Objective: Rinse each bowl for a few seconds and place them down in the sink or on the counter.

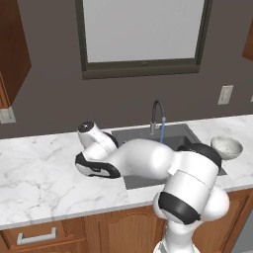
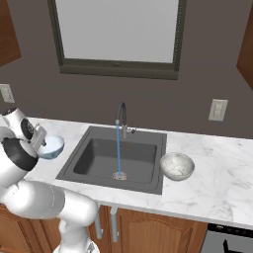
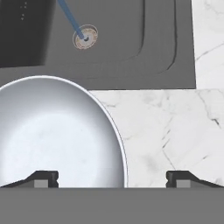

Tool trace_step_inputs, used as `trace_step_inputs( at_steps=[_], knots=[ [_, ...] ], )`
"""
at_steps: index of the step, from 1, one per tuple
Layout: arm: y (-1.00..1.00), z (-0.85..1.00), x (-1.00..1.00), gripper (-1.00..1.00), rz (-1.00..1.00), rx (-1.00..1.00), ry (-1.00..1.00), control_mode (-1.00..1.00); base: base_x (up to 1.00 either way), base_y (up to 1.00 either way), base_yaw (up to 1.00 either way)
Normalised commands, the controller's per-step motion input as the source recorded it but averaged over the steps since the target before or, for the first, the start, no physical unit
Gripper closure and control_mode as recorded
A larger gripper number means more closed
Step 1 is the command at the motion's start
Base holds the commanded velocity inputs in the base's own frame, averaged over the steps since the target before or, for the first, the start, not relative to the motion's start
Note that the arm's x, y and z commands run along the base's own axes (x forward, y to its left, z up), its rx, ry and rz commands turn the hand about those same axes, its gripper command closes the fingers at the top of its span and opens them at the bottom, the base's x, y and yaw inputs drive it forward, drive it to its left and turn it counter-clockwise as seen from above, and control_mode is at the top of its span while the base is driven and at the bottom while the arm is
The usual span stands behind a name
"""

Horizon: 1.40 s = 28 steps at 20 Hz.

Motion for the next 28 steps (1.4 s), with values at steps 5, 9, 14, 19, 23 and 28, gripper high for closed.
trace_step_inputs(
  at_steps=[5,9,14,19,23,28],
  knots=[
    [0.04,0.35,-0.05,-1.00,-0.03,0.00,-0.08,-1.00,0.00,0.00,0.00],
    [0.00,0.42,-0.07,-1.00,-0.01,0.01,-0.07,-1.00,0.00,0.00,0.00],
    [0.00,0.45,-0.06,-1.00,0.00,0.02,-0.06,-1.00,0.00,0.00,0.00],
    [0.00,0.44,-0.04,-1.00,0.00,0.03,-0.07,-1.00,0.00,0.00,0.00],
    [-0.01,0.41,-0.06,-1.00,0.00,0.04,-0.07,-1.00,0.00,0.00,0.00],
    [-0.06,0.42,-0.06,-1.00,0.00,0.06,-0.06,-1.00,0.00,0.00,0.00]
  ],
)
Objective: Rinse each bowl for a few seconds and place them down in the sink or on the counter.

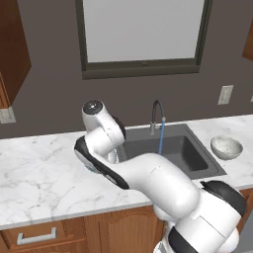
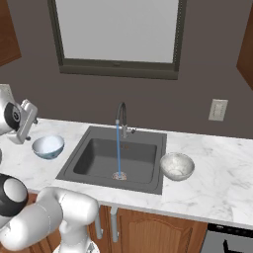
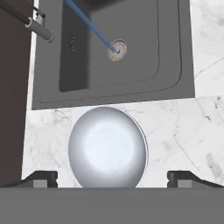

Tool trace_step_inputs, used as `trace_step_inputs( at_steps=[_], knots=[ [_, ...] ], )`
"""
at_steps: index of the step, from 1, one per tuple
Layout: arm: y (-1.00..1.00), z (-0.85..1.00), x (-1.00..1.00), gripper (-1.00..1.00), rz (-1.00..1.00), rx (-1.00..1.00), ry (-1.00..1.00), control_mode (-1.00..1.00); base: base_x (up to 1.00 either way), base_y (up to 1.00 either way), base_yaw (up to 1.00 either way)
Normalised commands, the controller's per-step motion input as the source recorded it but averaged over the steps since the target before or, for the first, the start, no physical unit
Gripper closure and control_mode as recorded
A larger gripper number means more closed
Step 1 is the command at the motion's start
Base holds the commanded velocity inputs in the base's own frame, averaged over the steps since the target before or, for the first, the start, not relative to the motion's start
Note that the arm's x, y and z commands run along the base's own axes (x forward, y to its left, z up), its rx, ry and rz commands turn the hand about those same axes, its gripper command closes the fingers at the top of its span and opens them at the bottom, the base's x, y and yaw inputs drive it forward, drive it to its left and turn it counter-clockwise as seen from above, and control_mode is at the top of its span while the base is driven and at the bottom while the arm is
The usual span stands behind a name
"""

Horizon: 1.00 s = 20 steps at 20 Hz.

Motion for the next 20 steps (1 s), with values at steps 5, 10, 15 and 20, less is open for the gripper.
trace_step_inputs(
  at_steps=[5,10,15,20],
  knots=[
    [-0.20,0.45,-0.13,-1.00,0.00,0.07,-0.08,-1.00,0.00,0.00,0.00],
    [-0.36,0.36,-0.28,-1.00,0.01,0.03,-0.06,-1.00,0.00,0.00,0.00],
    [-0.41,0.34,-0.35,-1.00,0.01,0.00,-0.05,-1.00,0.00,0.00,0.00],
    [-0.44,0.33,-0.37,-1.00,0.01,0.00,-0.04,-1.00,0.00,0.00,0.00]
  ],
)
